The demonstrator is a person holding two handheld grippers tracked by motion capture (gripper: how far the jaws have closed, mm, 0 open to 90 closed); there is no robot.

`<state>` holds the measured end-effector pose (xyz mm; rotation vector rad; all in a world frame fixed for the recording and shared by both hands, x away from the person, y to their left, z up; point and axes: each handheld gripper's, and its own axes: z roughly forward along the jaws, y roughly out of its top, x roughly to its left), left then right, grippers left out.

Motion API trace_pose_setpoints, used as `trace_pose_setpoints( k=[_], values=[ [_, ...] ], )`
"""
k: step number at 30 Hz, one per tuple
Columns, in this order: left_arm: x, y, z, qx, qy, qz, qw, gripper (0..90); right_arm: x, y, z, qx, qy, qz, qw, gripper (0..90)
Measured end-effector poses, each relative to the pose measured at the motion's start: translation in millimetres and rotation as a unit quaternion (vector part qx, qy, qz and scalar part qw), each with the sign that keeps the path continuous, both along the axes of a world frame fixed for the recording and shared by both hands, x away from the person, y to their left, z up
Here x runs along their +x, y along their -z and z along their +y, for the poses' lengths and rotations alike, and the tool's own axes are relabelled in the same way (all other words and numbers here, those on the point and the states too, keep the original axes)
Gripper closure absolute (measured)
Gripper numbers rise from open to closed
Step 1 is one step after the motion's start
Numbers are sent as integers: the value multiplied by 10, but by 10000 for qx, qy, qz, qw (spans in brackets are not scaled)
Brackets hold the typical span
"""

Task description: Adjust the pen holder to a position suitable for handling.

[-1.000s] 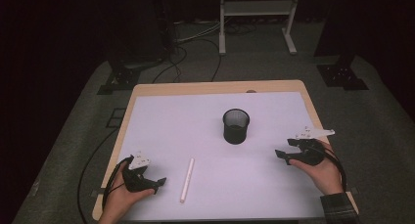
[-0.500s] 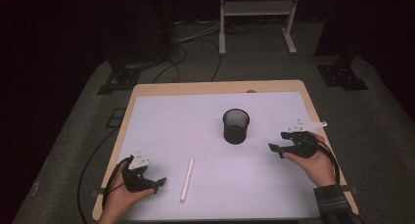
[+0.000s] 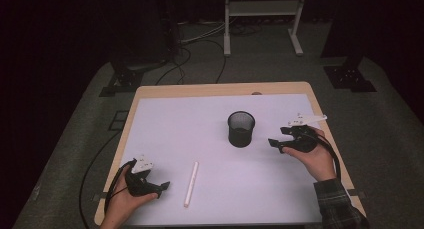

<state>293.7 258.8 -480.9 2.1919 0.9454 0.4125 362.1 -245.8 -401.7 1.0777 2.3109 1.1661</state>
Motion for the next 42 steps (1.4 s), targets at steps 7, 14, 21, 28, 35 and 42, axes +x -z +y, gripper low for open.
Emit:
trace_pose_setpoints(
  k=[7,14,21,28,35,42],
  values=[
    [0,1,-2,-13,-8,-5,10000,0,110,-45,104,24,-41,20,10000,314],
    [-2,2,-3,-29,-18,5,10000,0,209,-80,216,27,-84,59,9999,319],
    [1,-1,3,22,13,0,10000,0,312,-109,295,85,-96,121,9998,331],
    [1,1,2,11,9,-10,10000,0,432,-129,343,142,-62,161,9997,351],
    [0,2,1,1,5,-2,10000,0,557,-152,417,176,-50,182,9997,397],
    [0,2,2,3,5,-2,10000,0,695,-183,527,150,-11,247,9996,456]
  ],
)
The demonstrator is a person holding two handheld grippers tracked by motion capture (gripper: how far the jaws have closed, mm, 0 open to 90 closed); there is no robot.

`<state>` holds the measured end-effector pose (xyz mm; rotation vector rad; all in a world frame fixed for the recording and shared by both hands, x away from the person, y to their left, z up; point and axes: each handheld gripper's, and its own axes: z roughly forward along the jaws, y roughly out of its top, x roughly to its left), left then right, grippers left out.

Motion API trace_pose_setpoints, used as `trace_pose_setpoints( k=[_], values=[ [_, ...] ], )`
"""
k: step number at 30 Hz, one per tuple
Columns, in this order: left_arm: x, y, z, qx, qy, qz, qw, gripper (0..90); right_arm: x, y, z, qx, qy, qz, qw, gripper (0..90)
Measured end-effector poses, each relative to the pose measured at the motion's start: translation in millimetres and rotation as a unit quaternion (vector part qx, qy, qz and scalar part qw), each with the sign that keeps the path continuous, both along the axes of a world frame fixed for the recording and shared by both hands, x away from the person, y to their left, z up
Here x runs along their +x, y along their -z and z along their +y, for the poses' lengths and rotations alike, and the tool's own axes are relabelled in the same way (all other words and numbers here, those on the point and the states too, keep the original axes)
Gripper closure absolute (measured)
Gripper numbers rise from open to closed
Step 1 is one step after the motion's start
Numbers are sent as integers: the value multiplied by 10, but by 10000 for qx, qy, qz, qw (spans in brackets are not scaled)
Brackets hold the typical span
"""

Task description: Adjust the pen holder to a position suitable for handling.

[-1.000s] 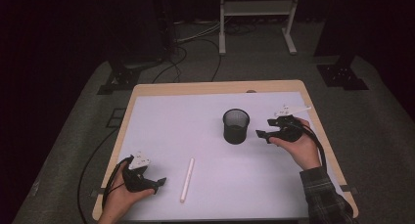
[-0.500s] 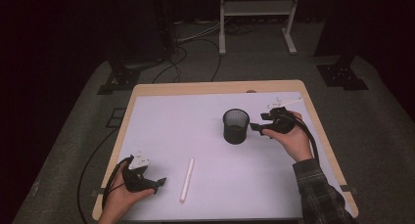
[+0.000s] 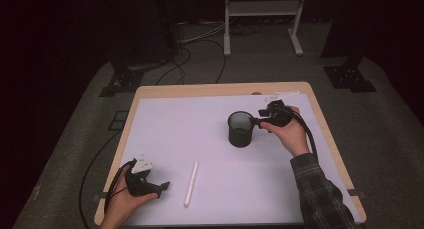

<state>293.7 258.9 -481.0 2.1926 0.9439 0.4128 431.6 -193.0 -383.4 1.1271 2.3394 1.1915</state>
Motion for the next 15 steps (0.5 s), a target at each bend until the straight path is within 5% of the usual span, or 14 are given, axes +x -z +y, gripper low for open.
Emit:
trace_pose_setpoints(
  k=[15],
  values=[
    [0,0,0,-3,0,-1,10000,0,230,47,244,-307,-57,272,9991,614]
  ],
)
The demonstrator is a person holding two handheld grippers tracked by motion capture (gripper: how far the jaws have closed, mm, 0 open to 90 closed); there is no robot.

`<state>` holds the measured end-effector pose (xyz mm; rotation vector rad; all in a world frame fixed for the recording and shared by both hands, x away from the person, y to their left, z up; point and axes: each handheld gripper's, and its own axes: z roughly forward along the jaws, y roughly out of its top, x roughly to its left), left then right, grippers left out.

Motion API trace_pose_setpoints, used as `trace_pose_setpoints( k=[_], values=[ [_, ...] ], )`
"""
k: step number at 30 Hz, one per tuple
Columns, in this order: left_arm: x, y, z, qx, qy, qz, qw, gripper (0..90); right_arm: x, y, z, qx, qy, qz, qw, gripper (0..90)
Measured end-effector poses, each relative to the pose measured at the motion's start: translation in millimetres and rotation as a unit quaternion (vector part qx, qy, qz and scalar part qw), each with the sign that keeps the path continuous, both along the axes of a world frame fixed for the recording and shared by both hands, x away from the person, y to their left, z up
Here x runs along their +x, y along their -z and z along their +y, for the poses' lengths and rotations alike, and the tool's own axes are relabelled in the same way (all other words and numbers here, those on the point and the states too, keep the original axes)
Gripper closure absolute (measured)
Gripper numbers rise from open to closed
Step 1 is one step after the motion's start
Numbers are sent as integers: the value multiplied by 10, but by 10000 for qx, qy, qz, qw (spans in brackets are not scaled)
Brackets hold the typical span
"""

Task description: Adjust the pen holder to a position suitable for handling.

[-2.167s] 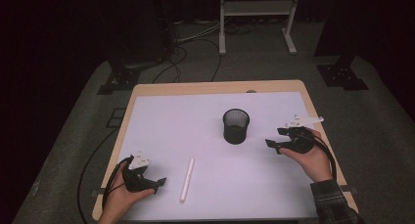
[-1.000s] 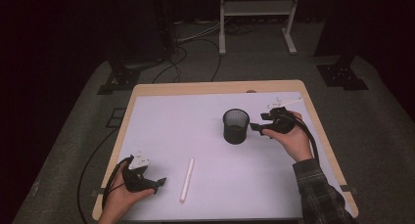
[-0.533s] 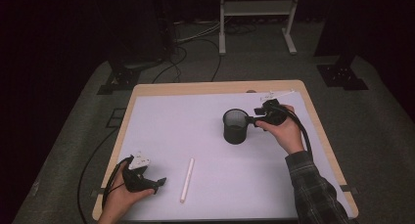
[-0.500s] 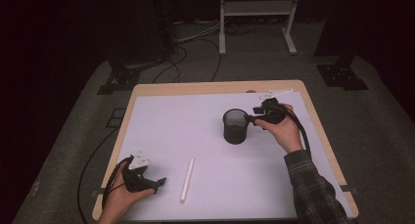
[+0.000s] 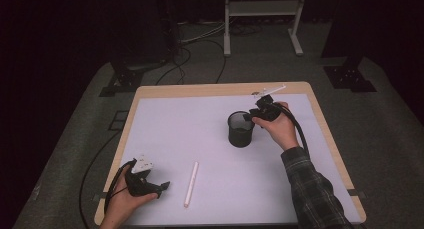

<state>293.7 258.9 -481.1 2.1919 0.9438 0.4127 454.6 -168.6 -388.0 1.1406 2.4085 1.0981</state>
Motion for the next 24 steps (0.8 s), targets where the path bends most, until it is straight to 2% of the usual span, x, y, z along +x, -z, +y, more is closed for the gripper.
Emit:
trace_pose_setpoints(
  k=[7,13,24],
  values=[
    [0,0,0,-2,-1,1,10000,0,63,108,41,-146,9,220,9997,702],
    [1,1,0,-6,-2,0,10000,0,79,134,52,-217,34,292,9993,750],
    [1,1,0,-5,-1,0,10000,0,76,131,64,-127,24,376,9992,802]
  ],
)
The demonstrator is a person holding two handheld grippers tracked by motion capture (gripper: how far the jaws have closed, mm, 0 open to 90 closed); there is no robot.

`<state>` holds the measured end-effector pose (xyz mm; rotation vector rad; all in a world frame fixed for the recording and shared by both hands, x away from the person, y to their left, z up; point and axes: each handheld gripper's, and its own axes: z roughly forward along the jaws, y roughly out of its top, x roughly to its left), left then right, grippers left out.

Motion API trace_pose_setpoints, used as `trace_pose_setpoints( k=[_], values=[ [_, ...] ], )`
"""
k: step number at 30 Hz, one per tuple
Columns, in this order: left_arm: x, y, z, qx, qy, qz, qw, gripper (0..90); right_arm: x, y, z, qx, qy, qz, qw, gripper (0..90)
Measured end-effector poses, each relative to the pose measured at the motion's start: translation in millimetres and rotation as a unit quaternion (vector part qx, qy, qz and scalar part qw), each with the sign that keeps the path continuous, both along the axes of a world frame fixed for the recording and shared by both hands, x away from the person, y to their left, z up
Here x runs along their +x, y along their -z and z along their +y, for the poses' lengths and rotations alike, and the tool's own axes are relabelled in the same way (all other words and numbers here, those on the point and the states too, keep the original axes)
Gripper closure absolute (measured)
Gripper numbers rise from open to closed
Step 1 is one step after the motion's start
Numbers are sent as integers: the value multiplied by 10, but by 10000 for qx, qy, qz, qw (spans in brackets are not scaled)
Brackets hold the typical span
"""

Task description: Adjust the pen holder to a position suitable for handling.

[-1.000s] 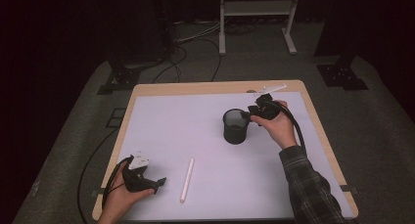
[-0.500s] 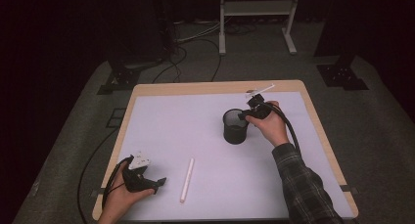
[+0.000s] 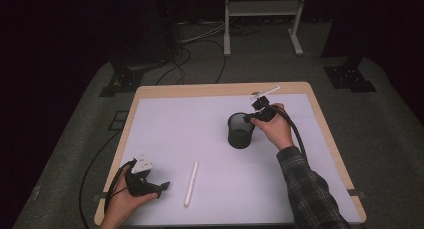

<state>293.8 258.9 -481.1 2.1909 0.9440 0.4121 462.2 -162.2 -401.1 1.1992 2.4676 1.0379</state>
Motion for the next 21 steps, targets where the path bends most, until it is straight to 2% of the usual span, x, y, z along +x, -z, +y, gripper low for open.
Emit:
trace_pose_setpoints(
  k=[7,14,21],
  values=[
    [0,0,0,-2,-2,0,10000,0,-31,-28,8,61,-44,33,10000,807],
    [0,0,0,-3,-2,-1,10000,0,-78,-64,5,-74,-90,6,9999,808],
    [-1,0,0,4,0,1,10000,0,-187,-177,-35,-47,-172,-75,9998,808]
  ],
)
